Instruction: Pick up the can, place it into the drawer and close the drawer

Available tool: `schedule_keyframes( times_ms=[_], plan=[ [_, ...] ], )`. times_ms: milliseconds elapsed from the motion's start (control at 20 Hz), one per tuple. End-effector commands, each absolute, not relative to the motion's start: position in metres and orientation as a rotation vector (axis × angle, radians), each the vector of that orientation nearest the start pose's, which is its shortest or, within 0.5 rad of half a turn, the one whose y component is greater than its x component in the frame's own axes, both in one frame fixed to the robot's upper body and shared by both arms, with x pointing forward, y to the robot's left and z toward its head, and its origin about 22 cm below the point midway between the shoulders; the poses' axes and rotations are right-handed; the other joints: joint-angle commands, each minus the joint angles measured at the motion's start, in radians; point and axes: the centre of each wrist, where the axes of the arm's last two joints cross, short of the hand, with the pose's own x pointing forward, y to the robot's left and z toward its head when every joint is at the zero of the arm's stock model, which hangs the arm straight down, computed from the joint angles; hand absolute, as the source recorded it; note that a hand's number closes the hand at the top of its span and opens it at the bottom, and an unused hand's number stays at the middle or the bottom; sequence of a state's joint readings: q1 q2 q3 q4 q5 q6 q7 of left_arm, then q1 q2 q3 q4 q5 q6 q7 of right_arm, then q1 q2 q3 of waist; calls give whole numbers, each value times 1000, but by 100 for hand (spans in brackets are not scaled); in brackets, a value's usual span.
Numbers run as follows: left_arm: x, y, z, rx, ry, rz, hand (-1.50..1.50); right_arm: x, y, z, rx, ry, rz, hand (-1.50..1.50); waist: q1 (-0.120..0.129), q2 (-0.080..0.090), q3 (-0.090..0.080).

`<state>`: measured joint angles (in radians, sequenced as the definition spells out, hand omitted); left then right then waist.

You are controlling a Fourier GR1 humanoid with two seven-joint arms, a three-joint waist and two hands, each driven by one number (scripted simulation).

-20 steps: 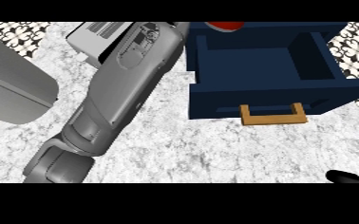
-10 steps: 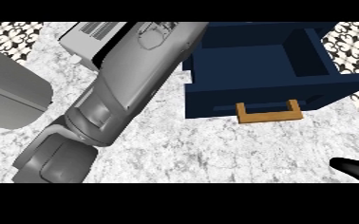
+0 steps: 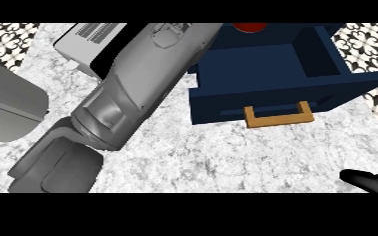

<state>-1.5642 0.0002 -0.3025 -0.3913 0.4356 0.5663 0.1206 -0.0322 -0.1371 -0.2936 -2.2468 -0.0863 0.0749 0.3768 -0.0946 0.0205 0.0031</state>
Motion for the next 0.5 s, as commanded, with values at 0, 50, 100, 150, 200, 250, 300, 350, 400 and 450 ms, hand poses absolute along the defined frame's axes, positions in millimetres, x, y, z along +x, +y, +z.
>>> schedule_keyframes(
  times_ms=[0,50,100,150,200,250,300,350,400,450],
  plan=[
    [433,-21,246,129,-1699,-117,-150,193,-299,176,-219,-1934,10,-150,-17,6,1],
    [432,-21,242,152,-1715,-117,-150,183,-286,173,-220,-1910,37,-150,-15,2,0],
    [429,-28,261,149,-1715,-105,-150,185,-286,178,-228,-1918,-2,-150,-10,1,0],
    [432,-22,249,122,-1708,-95,-150,191,-292,170,-250,-1927,2,-150,-14,7,1],
    [433,-22,248,166,-1719,-89,-150,187,-287,174,-265,-1934,44,-150,-23,8,1],
    [433,-21,249,130,-1726,-93,-150,187,-293,187,-322,-1945,70,-150,-3,4,-1],
    [431,-26,256,148,-1716,-62,-150,182,-288,182,-312,-1951,147,-150,-31,7,1],
    [435,-17,237,150,-1744,-79,-150,193,-293,186,-310,-1958,144,-150,-15,11,0],
    [434,-21,251,127,-1719,-64,-150,195,-290,182,-360,-1962,153,-150,3,9,0],
    [437,-17,246,113,-1704,-57,-150,194,-294,179,-325,-1968,165,-150,-13,13,1]
  ],
)
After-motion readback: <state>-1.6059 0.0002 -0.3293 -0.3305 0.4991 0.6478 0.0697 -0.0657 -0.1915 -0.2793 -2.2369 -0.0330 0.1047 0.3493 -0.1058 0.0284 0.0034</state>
